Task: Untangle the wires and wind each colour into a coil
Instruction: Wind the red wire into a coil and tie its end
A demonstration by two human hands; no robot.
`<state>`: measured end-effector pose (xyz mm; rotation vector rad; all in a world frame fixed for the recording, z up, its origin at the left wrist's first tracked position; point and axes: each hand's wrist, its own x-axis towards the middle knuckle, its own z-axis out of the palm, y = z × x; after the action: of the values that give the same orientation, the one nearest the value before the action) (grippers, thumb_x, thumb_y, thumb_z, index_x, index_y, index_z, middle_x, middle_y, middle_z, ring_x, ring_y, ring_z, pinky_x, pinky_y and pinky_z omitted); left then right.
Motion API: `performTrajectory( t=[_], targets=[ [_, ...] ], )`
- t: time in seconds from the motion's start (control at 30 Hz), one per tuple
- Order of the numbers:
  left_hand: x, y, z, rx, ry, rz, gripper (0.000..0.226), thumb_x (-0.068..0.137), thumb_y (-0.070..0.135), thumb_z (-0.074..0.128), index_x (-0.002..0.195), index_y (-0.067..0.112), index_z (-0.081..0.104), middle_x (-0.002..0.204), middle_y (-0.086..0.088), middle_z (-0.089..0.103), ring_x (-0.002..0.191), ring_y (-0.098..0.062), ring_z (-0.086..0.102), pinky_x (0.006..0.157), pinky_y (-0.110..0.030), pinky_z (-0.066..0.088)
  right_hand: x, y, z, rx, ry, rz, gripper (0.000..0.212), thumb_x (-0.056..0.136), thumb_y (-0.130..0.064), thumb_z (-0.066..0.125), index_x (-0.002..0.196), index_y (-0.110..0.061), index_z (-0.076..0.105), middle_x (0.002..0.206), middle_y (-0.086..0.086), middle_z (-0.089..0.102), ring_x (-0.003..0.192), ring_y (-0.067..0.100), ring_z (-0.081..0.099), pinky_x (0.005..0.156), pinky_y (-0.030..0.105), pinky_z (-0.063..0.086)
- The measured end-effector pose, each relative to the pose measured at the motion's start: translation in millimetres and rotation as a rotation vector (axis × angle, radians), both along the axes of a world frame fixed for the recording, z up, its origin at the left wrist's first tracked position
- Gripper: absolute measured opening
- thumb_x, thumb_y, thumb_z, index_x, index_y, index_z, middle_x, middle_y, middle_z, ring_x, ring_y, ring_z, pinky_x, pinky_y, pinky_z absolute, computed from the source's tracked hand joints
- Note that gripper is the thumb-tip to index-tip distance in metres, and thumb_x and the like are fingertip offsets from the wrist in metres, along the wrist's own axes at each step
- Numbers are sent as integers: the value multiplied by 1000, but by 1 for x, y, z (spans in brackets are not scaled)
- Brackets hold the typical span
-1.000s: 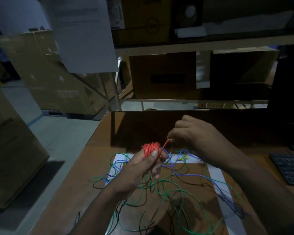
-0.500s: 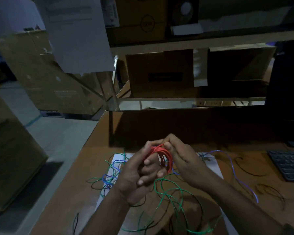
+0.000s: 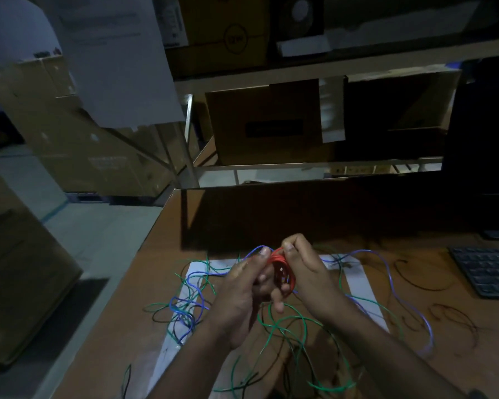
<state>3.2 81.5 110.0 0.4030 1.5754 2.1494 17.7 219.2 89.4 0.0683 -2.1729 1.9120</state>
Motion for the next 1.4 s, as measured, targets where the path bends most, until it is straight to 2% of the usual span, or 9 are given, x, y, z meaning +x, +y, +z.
performTrajectory(
  t=[0.33,0.5,0.6,0.67,0.77,0.97,1.13,1.27,1.4],
  targets=[
    [5,21,-4,-264,365,209,39,102,41,43,77,13,54,50,13,48,50,-6,53,56,-18,47,9,-2,-6,180,197,-299,33,106,-52,26,95,-26,44,74,5,52,64,20,55,61,48,46],
    [0,21,-23,-465,659,136,36,103,57,42,92,26,54,75,11,55,70,-10,57,69,-39,54,10,7,-11,177,269,-437,34,104,-53,25,92,-28,45,70,0,50,61,16,52,57,41,45],
    [-1,24,-26,-597,793,58,30,101,59,44,104,30,54,87,13,61,79,-8,62,73,-40,55,13,17,-15,109,261,-469,30,105,-44,26,89,-27,45,72,-7,47,64,12,49,59,32,42],
    [-1,30,-25,-601,782,-17,24,102,52,46,107,30,55,84,16,58,76,-4,57,74,-39,53,17,24,-19,73,219,-436,34,103,-50,25,89,-26,45,72,-7,48,64,15,49,61,38,43],
    [4,39,-21,-455,519,-191,34,103,48,46,102,15,58,74,14,52,71,-6,47,72,-28,44,25,42,-25,146,221,-381,41,101,-62,22,88,-30,43,71,-5,47,59,18,46,57,43,40],
    [15,65,-11,-386,350,-346,34,102,43,42,84,16,55,67,7,58,67,-6,49,70,-17,41,40,81,-26,340,296,-364,28,104,-46,27,89,-28,43,62,-12,42,57,9,47,55,36,37],
    [26,88,-37,-590,791,-67,18,104,54,37,92,45,48,77,22,56,71,2,48,64,-20,36,45,109,-24,214,167,-243,25,104,-46,40,86,-29,47,73,-10,53,64,4,51,61,30,42],
    [23,101,-49,-782,1161,73,38,100,69,22,106,40,46,85,22,46,76,-7,44,61,-22,21,50,119,-25,-196,-63,-47,30,103,-34,54,79,-15,54,67,-2,56,59,10,53,56,26,45],
    [27,108,-59,-859,926,65,48,88,85,23,117,50,37,102,17,57,94,-9,58,75,-32,46,55,124,-30,-385,-261,-58,38,101,-32,56,93,5,59,69,15,63,47,15,59,40,22,48]
  ],
)
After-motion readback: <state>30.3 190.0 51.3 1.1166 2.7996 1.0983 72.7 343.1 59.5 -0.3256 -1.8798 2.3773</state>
